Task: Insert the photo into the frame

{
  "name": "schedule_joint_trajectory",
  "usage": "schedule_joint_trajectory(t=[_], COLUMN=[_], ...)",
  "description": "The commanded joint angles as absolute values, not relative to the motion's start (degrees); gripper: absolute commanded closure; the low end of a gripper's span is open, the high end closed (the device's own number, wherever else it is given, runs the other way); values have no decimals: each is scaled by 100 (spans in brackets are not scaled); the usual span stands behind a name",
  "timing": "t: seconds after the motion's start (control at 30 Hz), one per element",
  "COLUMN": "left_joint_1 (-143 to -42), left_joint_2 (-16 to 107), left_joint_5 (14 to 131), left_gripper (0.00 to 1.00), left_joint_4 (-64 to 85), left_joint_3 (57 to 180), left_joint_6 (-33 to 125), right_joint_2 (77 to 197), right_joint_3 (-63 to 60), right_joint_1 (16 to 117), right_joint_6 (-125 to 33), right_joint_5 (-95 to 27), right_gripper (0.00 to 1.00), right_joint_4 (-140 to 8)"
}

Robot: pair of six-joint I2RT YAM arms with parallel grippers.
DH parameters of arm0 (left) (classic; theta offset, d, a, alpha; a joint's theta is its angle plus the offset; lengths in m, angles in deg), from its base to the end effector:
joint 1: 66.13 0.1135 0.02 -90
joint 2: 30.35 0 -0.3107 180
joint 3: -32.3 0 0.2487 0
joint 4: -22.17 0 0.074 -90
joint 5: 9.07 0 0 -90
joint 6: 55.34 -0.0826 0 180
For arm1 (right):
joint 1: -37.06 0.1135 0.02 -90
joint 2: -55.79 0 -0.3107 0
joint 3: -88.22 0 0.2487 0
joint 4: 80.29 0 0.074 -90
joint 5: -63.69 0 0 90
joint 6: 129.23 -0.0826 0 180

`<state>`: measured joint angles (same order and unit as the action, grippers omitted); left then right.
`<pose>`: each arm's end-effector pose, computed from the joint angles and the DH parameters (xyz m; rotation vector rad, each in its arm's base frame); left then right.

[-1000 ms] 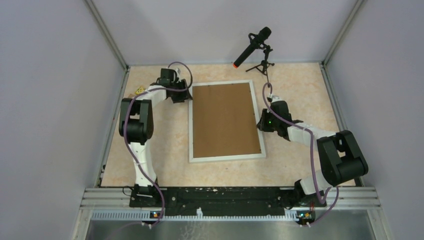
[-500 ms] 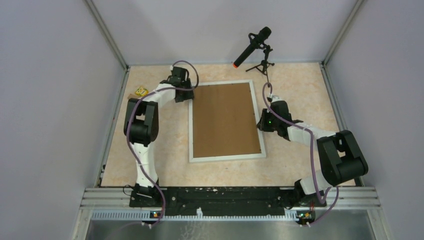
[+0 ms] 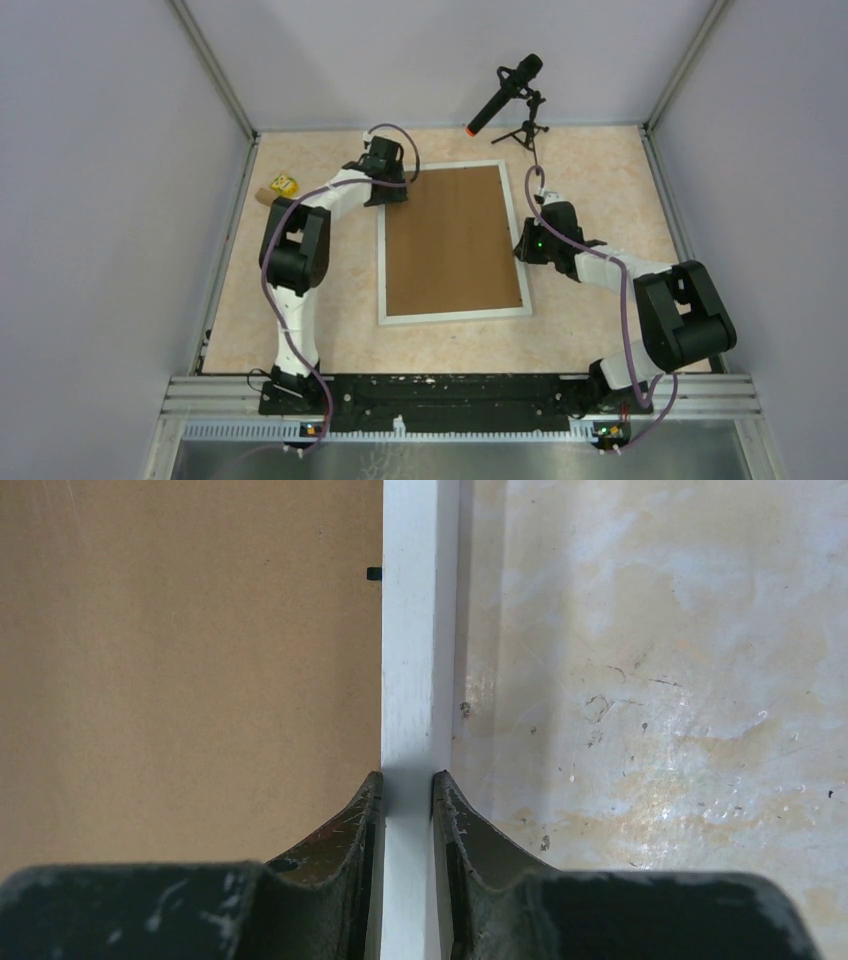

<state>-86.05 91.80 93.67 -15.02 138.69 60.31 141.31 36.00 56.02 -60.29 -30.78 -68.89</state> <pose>0.4930 -0.1593 0.1856 -0.2151 2.4548 -0.0661 0.2956 0.1083 0.1767 0.0049 2.3899 0.4288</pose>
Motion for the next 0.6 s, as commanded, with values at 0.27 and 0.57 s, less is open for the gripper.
schedule_joint_trajectory(t=[0.27, 0.57], left_joint_1=[-6984, -6929], left_joint_2=[6953, 8307], left_joint_5=[5031, 5064], left_gripper=[45, 56], left_joint_4=[-657, -544], left_joint_3=[11215, 12665], left_joint_6=[5550, 5767], right_joint_2=[14546, 14572], right_joint_3=[3815, 3797], right_joint_1=[5701, 5737], right_joint_6=[-5969, -5945], right_joint_5=[-3483, -3423], right_gripper=[100, 100], right_joint_4=[-6470, -6444])
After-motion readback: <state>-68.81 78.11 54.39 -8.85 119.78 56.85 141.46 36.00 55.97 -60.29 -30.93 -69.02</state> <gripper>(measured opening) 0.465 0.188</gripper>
